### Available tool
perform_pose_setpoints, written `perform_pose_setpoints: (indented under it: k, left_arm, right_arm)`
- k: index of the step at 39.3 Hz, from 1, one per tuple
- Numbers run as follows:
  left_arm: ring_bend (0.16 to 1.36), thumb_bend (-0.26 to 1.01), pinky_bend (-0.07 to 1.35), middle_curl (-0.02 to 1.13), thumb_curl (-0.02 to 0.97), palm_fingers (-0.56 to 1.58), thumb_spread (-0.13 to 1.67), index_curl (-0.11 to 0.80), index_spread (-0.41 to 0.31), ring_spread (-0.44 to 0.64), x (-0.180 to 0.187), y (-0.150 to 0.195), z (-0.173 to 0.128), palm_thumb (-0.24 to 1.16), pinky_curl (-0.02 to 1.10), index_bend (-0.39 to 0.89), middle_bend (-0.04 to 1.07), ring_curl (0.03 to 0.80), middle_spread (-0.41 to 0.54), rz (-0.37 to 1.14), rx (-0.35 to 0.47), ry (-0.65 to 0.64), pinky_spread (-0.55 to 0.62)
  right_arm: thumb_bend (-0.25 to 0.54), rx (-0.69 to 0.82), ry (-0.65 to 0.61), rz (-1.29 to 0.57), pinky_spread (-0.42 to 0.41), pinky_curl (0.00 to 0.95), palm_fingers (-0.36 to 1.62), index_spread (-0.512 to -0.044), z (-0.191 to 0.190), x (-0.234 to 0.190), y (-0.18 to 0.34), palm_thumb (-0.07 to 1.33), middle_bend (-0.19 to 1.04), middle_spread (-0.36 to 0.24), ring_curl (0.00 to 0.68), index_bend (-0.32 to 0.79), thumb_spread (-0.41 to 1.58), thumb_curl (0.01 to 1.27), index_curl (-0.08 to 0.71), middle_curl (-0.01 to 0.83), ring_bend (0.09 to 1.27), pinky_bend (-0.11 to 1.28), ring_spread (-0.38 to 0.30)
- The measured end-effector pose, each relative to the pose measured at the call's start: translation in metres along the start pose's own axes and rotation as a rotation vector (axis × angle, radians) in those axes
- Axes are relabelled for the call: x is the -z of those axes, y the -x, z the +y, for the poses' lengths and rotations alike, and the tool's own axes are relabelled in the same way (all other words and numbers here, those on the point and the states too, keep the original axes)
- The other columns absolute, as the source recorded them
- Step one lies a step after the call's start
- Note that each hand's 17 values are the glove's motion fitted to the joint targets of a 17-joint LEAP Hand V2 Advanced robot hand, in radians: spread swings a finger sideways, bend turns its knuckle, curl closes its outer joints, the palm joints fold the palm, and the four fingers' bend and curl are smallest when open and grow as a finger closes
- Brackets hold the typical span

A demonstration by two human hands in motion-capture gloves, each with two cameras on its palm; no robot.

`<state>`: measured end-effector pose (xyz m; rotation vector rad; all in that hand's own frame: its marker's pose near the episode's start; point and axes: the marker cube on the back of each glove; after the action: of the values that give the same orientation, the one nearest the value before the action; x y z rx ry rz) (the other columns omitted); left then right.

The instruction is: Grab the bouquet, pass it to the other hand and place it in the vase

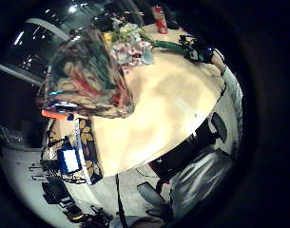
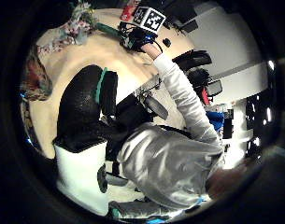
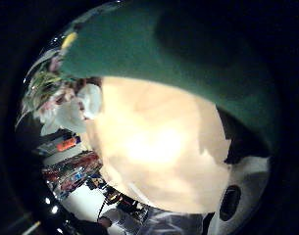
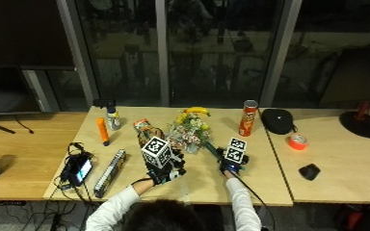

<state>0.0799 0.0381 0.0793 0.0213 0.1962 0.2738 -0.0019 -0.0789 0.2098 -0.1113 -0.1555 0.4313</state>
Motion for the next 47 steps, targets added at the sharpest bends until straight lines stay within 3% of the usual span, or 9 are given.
perform_pose_setpoints:
  k: [3,8,11,16,22,26,37,47]
  left_arm:
    - [0.43,-0.02,0.15,0.34,0.322,0.48,1.21,0.44,-0.017,0.22,-0.007,0.001,-0.005,0.44,0.24,0.25,0.18,0.262,0.102,0.006,0.005,0.021,0.34]
    - [0.42,-0.02,0.16,0.34,0.323,0.49,1.21,0.444,-0.018,0.22,-0.011,0.002,-0.014,0.44,0.24,0.26,0.18,0.265,0.1,0.071,-0.006,0.061,0.34]
    - [0.41,-0.08,0.16,0.34,0.291,0.49,1.17,0.444,-0.018,0.22,-0.008,0.002,-0.022,0.3,0.24,0.25,0.17,0.267,0.1,0.168,-0.018,0.071,0.33]
    - [0.41,-0.07,0.18,0.34,0.275,0.5,1.09,0.44,-0.018,0.22,0.006,0.001,-0.038,0.19,0.25,0.23,0.17,0.273,0.099,0.381,0.008,0.055,0.31]
    - [0.42,-0.03,0.2,0.32,0.281,0.45,1.04,0.437,0.014,0.23,0.041,0.003,-0.074,0.19,0.27,0.2,0.13,0.284,0.124,0.656,0.076,-0.127,0.3]
    - [0.42,-0.02,0.21,0.31,0.29,0.4,1.02,0.437,0.035,0.26,0.068,-0.001,-0.101,0.22,0.29,0.19,0.13,0.288,0.154,0.797,0.142,-0.305,0.32]
    - [0.52,0.01,0.29,0.29,0.329,0.23,1.01,0.37,0.117,0.31,0.109,-0.029,-0.159,0.42,0.33,0.1,0.16,0.318,0.257,0.817,0.236,-0.613,0.34]
    - [0.6,0.0,0.33,0.34,0.354,0.46,0.99,0.281,0.118,0.18,0.133,-0.046,-0.171,0.55,0.35,0.06,0.29,0.323,0.142,0.708,0.284,-0.733,0.2]
  right_arm:
    - [0.093,-0.009,-0.133,-0.054,-0.224,0.427,1.46,-0.245,-0.007,0.004,-0.006,0.99,0.64,-0.177,0.477,0.19,1.07,0.46,0.284,0.558,0.86,0.76,-0.212]
    - [-0.006,0.01,-0.258,-0.264,-0.214,0.459,1.52,-0.239,-0.013,0.018,-0.01,0.88,0.76,-0.179,0.52,0.37,1.08,0.41,0.365,0.609,0.94,0.76,-0.205]
    - [-0.02,0.072,-0.251,-0.455,-0.212,0.478,1.48,-0.232,-0.004,0.033,-0.002,0.86,0.8,-0.175,0.542,0.45,1.09,0.39,0.405,0.631,0.97,0.78,-0.202]
    - [0.021,0.126,-0.181,-0.69,-0.203,0.507,1.43,-0.224,0.015,0.062,0.011,0.93,0.86,-0.17,0.57,0.52,1.12,0.41,0.461,0.656,1.02,0.81,-0.192]
    - [0.038,0.176,-0.248,-0.9,-0.198,0.538,1.38,-0.217,0.03,0.1,0.038,1.0,0.91,-0.165,0.595,0.55,1.12,0.44,0.503,0.674,1.07,0.85,-0.187]
    - [0.02,0.329,-0.291,-1.092,-0.196,0.555,1.36,-0.215,0.021,0.11,0.061,1.0,0.93,-0.162,0.606,0.54,1.1,0.46,0.521,0.682,1.09,0.87,-0.184]
    - [-0.004,0.489,-0.343,-1.353,-0.189,0.59,1.33,-0.212,0.067,0.138,0.13,1.04,0.96,-0.152,0.623,0.53,1.06,0.51,0.561,0.689,1.12,0.89,-0.178]
    - [-0.01,0.528,-0.326,-1.429,-0.187,0.609,1.32,-0.211,0.095,0.124,0.171,1.05,0.98,-0.149,0.627,0.53,1.06,0.54,0.589,0.693,1.13,0.89,-0.177]
